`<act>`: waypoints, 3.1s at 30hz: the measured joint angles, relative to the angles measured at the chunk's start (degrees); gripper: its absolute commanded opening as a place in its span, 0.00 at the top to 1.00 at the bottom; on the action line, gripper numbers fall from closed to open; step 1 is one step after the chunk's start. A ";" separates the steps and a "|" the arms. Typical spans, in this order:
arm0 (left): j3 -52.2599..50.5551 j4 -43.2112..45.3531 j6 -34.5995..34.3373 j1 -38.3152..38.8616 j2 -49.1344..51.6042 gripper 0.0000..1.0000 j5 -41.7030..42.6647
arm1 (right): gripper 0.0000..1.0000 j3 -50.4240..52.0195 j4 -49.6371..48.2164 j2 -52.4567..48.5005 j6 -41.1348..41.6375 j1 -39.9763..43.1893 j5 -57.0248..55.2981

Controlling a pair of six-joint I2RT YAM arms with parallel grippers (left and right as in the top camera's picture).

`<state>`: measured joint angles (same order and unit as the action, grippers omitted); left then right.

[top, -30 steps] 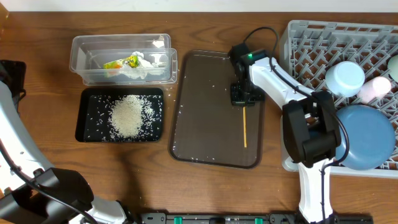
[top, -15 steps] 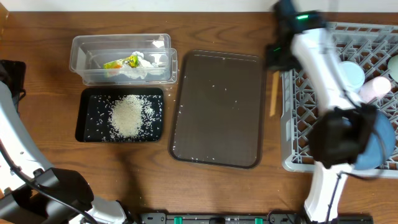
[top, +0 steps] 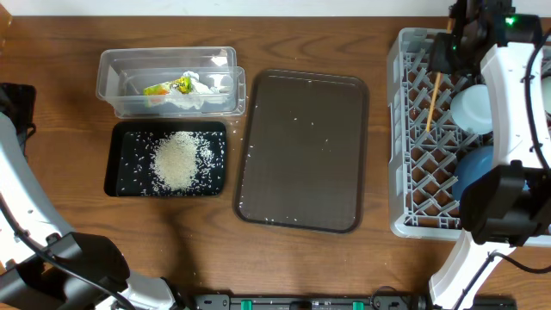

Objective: Sort waste into correct bins and load items into the dishwasher rack
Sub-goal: 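Carry the chopstick right and lower it upright into the rack's left edge, then release the chopstick and withdraw the right gripper toward the front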

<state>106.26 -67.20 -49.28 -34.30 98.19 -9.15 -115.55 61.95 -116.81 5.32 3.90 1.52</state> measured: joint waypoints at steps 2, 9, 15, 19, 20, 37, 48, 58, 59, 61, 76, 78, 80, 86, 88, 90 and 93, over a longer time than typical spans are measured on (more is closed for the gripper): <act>0.00 0.00 0.00 0.00 0.00 0.05 0.00 | 0.96 1.38 -1.44 0.00 -0.46 -0.07 0.92; 0.00 0.00 0.00 0.00 0.00 0.06 0.00 | 0.53 6.99 -6.64 0.00 -1.73 -0.07 4.00; 0.00 0.00 0.02 0.00 0.00 0.06 0.00 | 0.46 8.41 -6.51 -0.02 -1.84 -0.07 4.98; 0.00 0.00 0.00 0.00 0.00 0.06 0.00 | 0.44 8.41 -5.55 -0.02 -1.44 -0.07 7.21; 0.00 0.00 0.02 0.00 0.00 0.06 0.00 | 0.45 8.41 -5.18 -0.02 -1.44 -0.07 8.04; 0.00 0.00 0.00 0.00 0.00 0.06 0.00 | 0.60 8.81 11.74 21.42 -0.13 -0.07 11.45; 0.00 -0.02 0.00 0.00 0.00 0.06 0.00 | 0.01 34.84 2.03 45.75 3.37 -0.04 10.47; 0.00 -0.02 0.00 0.00 0.00 0.06 0.00 | 0.01 46.77 0.96 54.77 7.72 -0.04 10.71; 0.00 -0.04 0.00 0.00 0.00 0.06 0.00 | 0.01 46.93 0.98 54.64 8.09 -0.04 10.73; 0.00 -0.02 0.00 0.00 0.00 0.06 0.00 | 0.01 47.04 0.96 54.45 8.63 -0.04 10.71; 0.00 -0.02 0.00 0.00 0.00 0.05 0.00 | 0.01 47.06 2.49 54.45 9.53 -0.07 10.64; 0.00 -0.02 0.00 0.00 0.00 0.06 0.00 | 0.01 47.34 2.10 54.49 8.98 -0.13 10.60; 0.00 -0.04 0.00 0.00 0.00 0.05 0.00 | 0.01 48.63 0.37 55.06 7.67 -0.76 10.45; 0.00 -0.02 0.00 0.00 0.00 0.06 -0.02 | 0.01 60.78 -16.39 62.16 3.23 -4.31 10.49; 0.00 0.00 0.02 0.00 0.00 0.06 -0.02 | 0.01 66.38 -23.23 65.79 2.67 -4.52 10.40; 0.00 -0.02 0.02 0.00 0.00 0.05 0.00 | 0.01 72.37 -30.29 69.59 2.21 -4.52 10.49; 0.00 -0.02 0.02 0.00 0.00 0.06 -0.02 | 0.01 81.53 -40.72 74.90 1.75 -4.52 10.67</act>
<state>106.26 -67.22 -49.25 -34.30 98.19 -9.17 -34.02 21.23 -41.91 7.07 -0.62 12.19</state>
